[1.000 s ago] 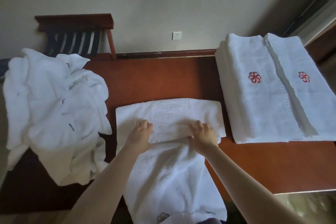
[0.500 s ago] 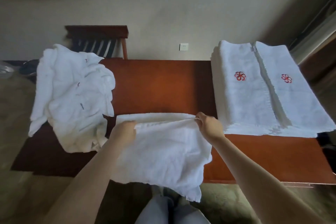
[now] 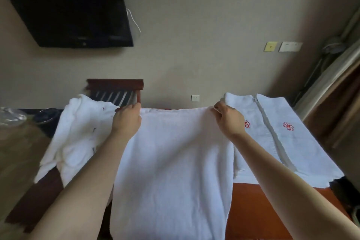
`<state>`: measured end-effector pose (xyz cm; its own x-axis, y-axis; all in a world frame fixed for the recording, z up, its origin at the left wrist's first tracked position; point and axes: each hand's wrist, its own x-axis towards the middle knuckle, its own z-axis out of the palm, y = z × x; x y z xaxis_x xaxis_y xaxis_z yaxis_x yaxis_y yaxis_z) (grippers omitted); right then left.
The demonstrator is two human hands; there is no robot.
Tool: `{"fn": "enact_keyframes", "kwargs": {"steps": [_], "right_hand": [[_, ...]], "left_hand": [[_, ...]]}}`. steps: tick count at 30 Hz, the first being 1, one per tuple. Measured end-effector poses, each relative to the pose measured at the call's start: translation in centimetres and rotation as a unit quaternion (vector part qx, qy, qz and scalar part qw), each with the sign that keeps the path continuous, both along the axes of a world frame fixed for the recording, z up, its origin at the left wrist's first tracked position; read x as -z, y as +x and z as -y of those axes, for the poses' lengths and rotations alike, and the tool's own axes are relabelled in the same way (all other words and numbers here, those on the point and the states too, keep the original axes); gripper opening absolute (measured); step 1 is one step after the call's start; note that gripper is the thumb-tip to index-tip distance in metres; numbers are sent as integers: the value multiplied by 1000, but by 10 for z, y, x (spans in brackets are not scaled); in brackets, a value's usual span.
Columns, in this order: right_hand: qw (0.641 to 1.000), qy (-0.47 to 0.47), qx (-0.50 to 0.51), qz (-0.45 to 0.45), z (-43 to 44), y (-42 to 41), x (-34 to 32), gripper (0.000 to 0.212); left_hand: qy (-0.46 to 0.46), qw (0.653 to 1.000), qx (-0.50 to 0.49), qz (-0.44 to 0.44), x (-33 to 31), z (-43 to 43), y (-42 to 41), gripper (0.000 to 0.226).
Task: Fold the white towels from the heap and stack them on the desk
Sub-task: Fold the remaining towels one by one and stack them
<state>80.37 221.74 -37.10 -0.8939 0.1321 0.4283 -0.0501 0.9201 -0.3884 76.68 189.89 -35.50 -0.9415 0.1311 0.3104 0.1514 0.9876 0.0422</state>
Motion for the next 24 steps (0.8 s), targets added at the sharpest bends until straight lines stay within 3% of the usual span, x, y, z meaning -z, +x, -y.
{"fn": "enact_keyframes", "kwargs": {"steps": [7,14,24], "right_hand": [[996,83,19,-2,-7,-50,-27,29],[994,99,50,24,-9,-129,-25,28],[986,134,62,74,-7,-226,15,29]], "left_hand": [[-21,1000,7,-4,-25,-8,-61,22],[-16,998,55,29,-26,-7,-154,21],[-21,990,100,97,34,-6,-270,17]]}}
